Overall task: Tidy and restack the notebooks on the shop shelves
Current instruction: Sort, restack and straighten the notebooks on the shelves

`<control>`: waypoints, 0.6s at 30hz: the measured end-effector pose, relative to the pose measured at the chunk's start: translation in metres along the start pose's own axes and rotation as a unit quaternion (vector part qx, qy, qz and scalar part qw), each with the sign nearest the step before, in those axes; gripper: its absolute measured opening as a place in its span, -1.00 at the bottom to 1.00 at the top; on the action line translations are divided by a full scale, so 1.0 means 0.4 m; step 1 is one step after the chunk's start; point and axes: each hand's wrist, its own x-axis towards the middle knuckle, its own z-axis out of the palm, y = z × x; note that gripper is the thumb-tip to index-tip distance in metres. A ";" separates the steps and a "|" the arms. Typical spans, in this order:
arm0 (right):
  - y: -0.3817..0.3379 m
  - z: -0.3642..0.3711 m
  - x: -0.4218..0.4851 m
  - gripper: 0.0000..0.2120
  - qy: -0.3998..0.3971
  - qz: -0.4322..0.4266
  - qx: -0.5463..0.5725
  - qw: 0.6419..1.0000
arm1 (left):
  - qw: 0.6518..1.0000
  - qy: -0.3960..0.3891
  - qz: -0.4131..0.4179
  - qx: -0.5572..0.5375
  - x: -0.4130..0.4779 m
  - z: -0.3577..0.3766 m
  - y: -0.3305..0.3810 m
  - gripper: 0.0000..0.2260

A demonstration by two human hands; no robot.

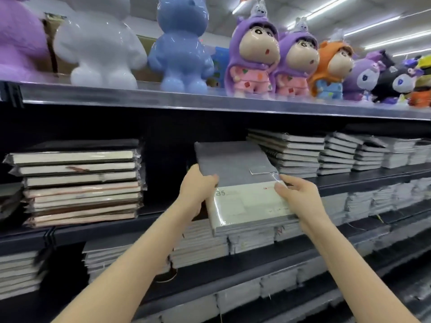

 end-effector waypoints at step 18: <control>0.098 0.023 0.288 -0.69 -0.227 -0.170 -0.094 0.954 | 0.979 0.187 -0.060 -0.043 0.191 -0.047 -0.013 -0.83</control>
